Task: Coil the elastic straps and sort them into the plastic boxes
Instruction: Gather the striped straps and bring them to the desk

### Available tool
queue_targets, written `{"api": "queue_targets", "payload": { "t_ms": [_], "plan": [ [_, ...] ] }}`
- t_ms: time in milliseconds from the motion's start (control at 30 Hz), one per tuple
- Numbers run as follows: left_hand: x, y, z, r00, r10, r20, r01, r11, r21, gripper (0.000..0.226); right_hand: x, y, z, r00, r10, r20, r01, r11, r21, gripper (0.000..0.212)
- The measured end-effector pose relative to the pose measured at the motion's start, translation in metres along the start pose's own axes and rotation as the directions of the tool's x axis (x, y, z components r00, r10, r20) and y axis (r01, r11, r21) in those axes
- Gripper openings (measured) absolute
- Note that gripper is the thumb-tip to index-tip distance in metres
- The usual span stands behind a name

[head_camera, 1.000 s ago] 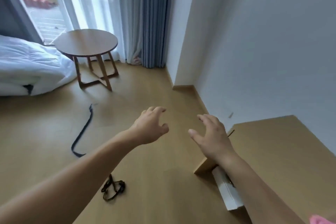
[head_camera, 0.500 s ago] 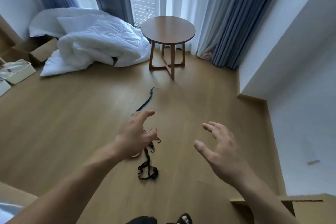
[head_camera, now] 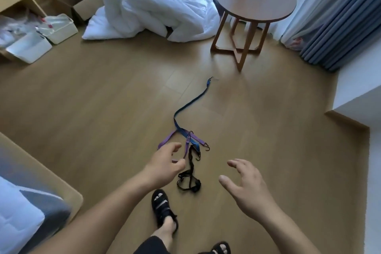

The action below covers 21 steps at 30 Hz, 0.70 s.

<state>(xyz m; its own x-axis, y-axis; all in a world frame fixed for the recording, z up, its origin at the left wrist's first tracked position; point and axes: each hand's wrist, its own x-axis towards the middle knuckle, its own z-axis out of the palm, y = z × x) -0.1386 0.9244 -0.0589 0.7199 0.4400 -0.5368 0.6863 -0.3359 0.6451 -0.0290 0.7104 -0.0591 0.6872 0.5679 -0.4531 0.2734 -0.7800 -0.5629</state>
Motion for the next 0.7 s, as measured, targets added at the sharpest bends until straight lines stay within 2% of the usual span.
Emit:
{"api": "queue_targets", "payload": {
  "t_ms": [233, 400, 500, 700],
  "plan": [
    [0.151, -0.094, 0.034, 0.955, -0.275, 0.107, 0.276, 0.961, 0.002, 0.049, 0.153, 0.036, 0.124, 0.968, 0.178, 0.178, -0.193, 0.978, 0.075, 0.050],
    [0.268, -0.179, 0.098, 0.898, -0.425, 0.112, 0.433, 0.900, -0.060, 0.044, 0.271, 0.107, 0.239, 0.901, 0.283, 0.329, -0.301, 0.954, 0.004, 0.053],
    [0.333, -0.228, 0.143, 0.882, -0.456, 0.121, 0.467, 0.880, -0.089, 0.045, 0.345, 0.146, 0.299, 0.886, 0.300, 0.354, -0.302, 0.952, -0.050, 0.054],
    [0.463, -0.320, 0.212, 0.896, -0.434, 0.091, 0.442, 0.891, -0.103, 0.047, 0.517, 0.204, 0.404, 0.941, 0.223, 0.253, -0.176, 0.965, -0.196, 0.046]
  ]
}}
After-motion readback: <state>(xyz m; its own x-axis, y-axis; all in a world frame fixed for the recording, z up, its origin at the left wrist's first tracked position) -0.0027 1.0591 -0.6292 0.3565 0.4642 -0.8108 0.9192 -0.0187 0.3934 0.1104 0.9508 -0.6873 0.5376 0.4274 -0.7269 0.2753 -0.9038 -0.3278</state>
